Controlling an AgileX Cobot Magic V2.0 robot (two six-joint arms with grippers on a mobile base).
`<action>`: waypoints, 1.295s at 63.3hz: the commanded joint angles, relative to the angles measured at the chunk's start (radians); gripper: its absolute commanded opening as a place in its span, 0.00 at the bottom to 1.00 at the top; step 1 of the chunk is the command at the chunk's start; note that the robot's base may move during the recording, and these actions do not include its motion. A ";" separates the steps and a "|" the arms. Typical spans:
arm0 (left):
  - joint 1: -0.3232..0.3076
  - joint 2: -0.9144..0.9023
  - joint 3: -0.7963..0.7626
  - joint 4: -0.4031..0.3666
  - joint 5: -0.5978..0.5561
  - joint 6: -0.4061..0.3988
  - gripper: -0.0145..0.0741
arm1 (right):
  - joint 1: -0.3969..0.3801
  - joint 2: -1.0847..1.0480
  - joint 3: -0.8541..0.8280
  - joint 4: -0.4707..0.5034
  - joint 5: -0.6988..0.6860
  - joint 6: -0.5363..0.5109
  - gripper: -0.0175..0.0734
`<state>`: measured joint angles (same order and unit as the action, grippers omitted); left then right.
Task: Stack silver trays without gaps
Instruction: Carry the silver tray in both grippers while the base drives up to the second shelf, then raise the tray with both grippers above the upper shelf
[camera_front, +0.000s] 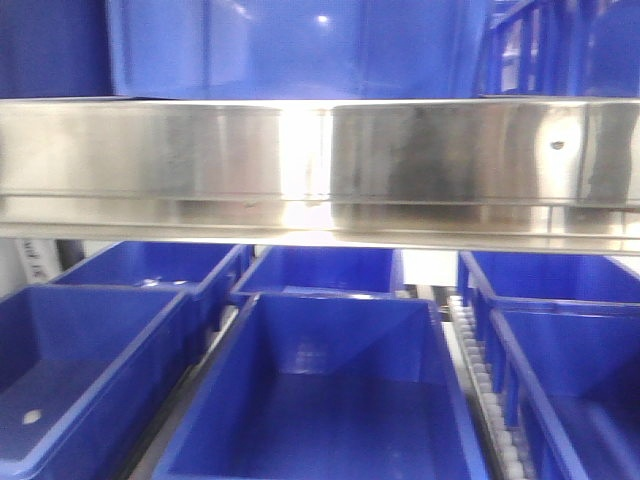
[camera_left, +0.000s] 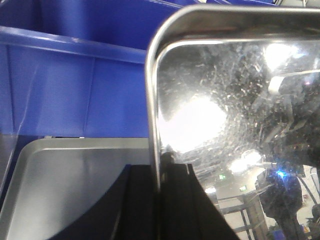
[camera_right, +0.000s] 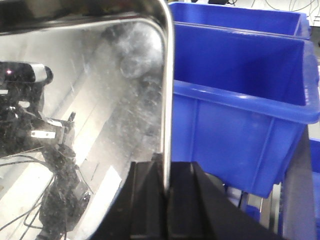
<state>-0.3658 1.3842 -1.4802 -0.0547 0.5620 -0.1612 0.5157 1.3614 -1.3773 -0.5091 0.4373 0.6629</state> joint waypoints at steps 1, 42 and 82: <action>-0.008 -0.012 -0.009 -0.025 -0.035 0.001 0.15 | 0.004 -0.007 -0.008 -0.004 -0.078 -0.009 0.11; -0.008 -0.012 -0.009 -0.025 -0.035 0.001 0.15 | 0.004 -0.007 -0.008 -0.004 -0.078 -0.009 0.11; -0.008 -0.012 -0.009 -0.025 -0.086 0.001 0.15 | 0.004 -0.007 -0.008 0.000 -0.135 -0.009 0.11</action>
<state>-0.3658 1.3842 -1.4802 -0.0513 0.5318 -0.1612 0.5139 1.3614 -1.3773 -0.5091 0.4119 0.6629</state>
